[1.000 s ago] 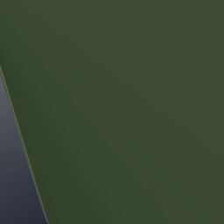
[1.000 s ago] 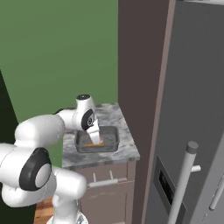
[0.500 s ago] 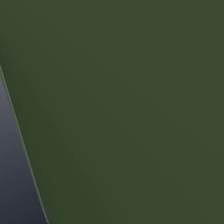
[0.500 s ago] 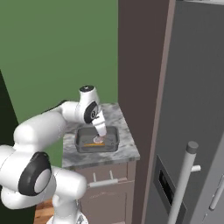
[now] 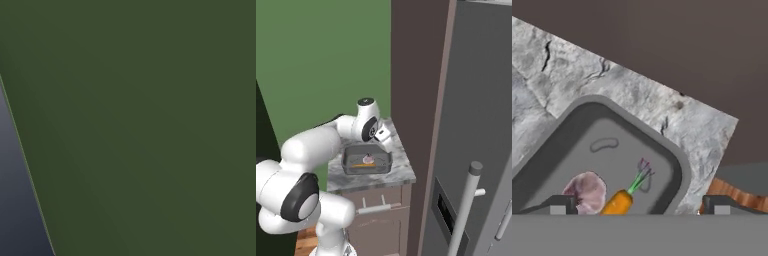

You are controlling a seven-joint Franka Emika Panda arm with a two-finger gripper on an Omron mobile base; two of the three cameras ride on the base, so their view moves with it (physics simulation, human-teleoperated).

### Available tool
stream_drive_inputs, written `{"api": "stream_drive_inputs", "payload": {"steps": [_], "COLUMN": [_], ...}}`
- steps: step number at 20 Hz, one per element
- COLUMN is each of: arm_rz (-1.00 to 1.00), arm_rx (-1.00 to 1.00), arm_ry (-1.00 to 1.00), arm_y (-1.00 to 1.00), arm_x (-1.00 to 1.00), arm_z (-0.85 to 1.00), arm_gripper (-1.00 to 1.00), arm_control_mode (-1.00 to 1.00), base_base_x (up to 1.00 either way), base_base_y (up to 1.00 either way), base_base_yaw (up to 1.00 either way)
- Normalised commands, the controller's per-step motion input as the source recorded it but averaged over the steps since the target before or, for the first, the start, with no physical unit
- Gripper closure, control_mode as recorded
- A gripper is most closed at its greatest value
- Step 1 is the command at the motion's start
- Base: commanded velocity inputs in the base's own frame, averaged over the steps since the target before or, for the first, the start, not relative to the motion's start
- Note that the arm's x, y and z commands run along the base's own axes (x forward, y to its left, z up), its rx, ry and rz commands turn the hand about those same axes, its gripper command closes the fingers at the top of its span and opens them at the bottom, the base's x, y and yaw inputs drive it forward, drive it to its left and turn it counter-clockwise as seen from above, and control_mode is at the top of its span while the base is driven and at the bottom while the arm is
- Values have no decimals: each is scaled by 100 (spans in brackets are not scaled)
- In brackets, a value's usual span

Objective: Take the garlic and carrot out of the freezer and place them in the tupperware container on the counter. Then put the tupperware containing the vegetables back in the freezer.

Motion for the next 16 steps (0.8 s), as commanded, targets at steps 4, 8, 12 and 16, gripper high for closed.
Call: {"api": "stream_drive_inputs", "payload": {"steps": [4,8,12,16], "arm_rz": [20,15,11,10], "arm_rx": [-1,0,0,-1], "arm_ry": [0,2,2,0], "arm_y": [-18,-16,-9,-4], "arm_x": [0,0,0,0], "arm_z": [0,-11,-28,-35], "arm_gripper": [-100,-100,-100,-100], "arm_control_mode": [-100,-100,-100,-100], "base_base_x": [0,0,0,0], "base_base_y": [0,0,0,0], "base_base_yaw": [0,0,0,0]}}
